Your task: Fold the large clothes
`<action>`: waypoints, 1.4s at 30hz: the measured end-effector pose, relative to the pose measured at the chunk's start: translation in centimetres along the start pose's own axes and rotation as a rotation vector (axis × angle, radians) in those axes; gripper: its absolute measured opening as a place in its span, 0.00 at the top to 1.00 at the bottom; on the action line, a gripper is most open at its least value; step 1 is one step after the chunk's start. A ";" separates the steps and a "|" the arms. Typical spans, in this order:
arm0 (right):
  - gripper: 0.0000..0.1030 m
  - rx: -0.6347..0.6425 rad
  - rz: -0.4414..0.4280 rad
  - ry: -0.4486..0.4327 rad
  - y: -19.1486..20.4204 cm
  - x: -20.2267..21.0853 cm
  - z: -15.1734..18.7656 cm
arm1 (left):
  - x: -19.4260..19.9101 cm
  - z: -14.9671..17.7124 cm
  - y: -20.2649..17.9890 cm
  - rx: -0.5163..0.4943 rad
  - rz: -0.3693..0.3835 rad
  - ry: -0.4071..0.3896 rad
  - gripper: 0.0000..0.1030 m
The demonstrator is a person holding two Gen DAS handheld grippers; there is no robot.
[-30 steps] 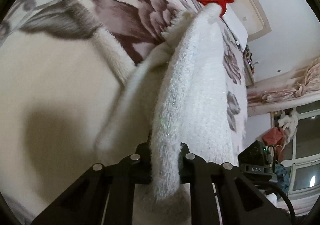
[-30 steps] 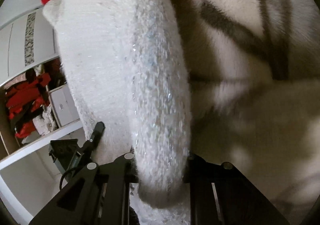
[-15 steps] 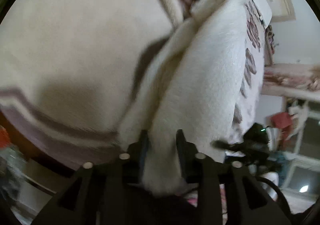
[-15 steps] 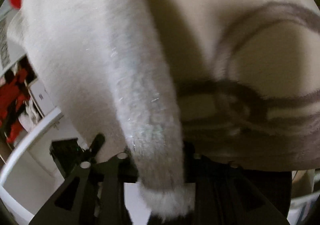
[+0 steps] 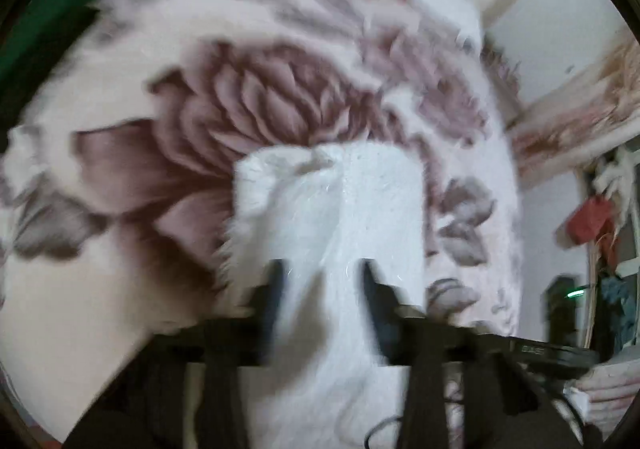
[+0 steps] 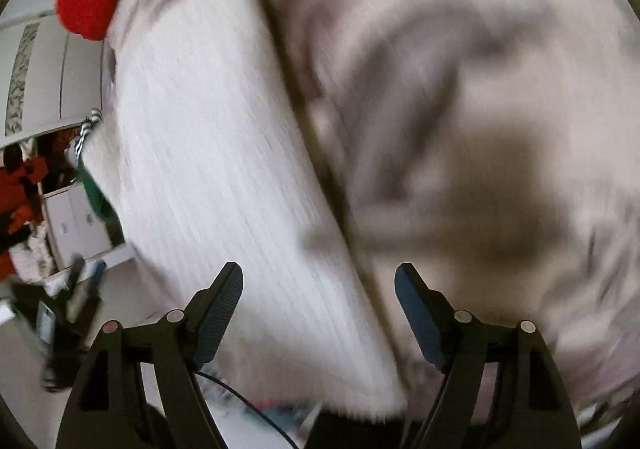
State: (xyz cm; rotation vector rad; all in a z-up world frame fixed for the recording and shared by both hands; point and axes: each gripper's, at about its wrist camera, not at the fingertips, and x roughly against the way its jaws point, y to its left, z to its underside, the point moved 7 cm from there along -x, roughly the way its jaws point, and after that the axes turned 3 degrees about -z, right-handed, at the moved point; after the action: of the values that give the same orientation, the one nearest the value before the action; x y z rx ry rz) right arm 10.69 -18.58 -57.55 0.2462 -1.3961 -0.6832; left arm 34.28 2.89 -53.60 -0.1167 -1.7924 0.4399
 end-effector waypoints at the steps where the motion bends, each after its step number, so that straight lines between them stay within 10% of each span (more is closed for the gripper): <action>1: 0.65 0.026 0.020 -0.031 1.8 0.2 -1.4 | -2.0 -0.5 0.7 -0.004 -0.049 0.033 0.80; 5: 0.74 0.126 0.015 -0.058 6.6 -0.3 -6.7 | -8.1 -1.2 4.3 -0.005 -0.186 0.139 0.79; 14: 0.75 0.349 0.262 0.145 9.9 -10.5 -12.3 | -10.1 -1.5 7.8 0.024 -0.147 0.110 0.76; 20: 0.80 0.349 0.341 0.106 10.8 -13.3 -15.1 | -7.5 -2.5 7.1 0.014 -0.140 0.088 0.76; 26: 0.79 0.411 0.292 0.139 12.8 -7.1 -12.4 | 1.4 0.4 4.7 -0.037 -0.073 -0.022 0.77; 32: 0.79 0.453 0.140 0.236 12.1 -6.0 -5.4 | -4.4 4.9 4.7 -0.073 -0.128 0.109 0.76; 37: 0.81 0.495 0.325 0.288 9.5 -12.8 -3.9 | -8.1 4.8 6.8 0.017 -0.071 0.141 0.74; 42: 0.81 0.468 0.399 0.272 9.8 -14.3 -4.1 | -6.5 4.5 5.7 -0.097 -0.109 0.088 0.73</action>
State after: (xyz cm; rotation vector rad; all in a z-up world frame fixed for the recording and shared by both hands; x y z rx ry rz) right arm 17.20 -3.60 -64.68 0.3981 -1.2749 0.0156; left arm 30.89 5.08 -62.41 -0.1036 -1.7241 0.2665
